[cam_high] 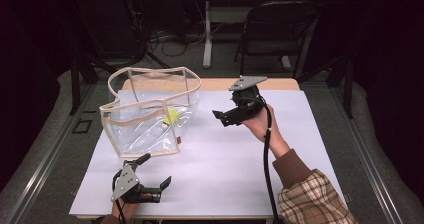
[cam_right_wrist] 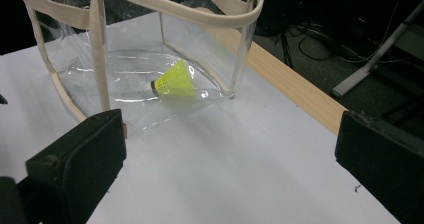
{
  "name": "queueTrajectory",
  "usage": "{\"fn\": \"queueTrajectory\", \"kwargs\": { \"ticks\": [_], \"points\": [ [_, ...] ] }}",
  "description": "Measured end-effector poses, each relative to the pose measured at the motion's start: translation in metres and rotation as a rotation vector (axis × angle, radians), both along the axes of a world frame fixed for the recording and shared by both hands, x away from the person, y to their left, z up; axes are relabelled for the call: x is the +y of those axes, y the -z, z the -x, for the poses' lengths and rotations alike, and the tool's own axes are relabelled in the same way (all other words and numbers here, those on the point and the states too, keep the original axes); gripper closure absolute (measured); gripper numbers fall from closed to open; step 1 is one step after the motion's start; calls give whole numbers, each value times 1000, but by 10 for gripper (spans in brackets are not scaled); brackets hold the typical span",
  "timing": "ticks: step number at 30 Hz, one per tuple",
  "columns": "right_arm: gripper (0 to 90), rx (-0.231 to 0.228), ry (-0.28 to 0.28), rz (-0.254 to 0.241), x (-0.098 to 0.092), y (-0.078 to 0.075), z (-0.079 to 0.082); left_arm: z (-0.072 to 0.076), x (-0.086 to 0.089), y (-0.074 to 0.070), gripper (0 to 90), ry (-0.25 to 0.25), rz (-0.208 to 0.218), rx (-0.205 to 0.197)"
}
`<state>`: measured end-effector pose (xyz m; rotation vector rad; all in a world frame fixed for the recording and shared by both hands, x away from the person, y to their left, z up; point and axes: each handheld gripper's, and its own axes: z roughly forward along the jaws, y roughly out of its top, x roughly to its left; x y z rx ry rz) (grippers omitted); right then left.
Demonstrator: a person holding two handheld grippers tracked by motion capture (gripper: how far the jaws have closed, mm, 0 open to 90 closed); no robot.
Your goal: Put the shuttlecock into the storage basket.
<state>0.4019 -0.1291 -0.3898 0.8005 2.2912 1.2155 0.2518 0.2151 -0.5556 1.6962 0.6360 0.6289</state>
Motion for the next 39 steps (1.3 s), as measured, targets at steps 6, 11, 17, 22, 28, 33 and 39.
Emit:
{"fn": "queueTrajectory", "kwargs": {
  "ticks": [6, 11, 17, 22, 28, 33, 39],
  "points": [
    [0, -4, 2, 2, -5, 5, 7, 0, 0, 0, 0, 1, 1, -1],
    [0, -1, 5, 3, -10, 9, 11, 0, 0, 0, 0, 2, -1, 0],
    [0, -10, 17, -2, -19, 16, 18, 1, 0, 0, 0, 5, 0, -2],
    [0, -22, 21, -3, -26, 20, 26, 0, 0, 0, 0, 2, -2, 0],
    [0, -44, 30, -16, -37, 25, 39, 1, 0, 0, 0, 4, 0, -1],
    [0, -54, 41, -24, -49, 31, 49, 0, 0, 0, 0, 4, 0, -1],
    [0, -53, 59, -38, -62, 38, 61, 1, 0, 0, 0, 4, 0, -1]
  ]
}}
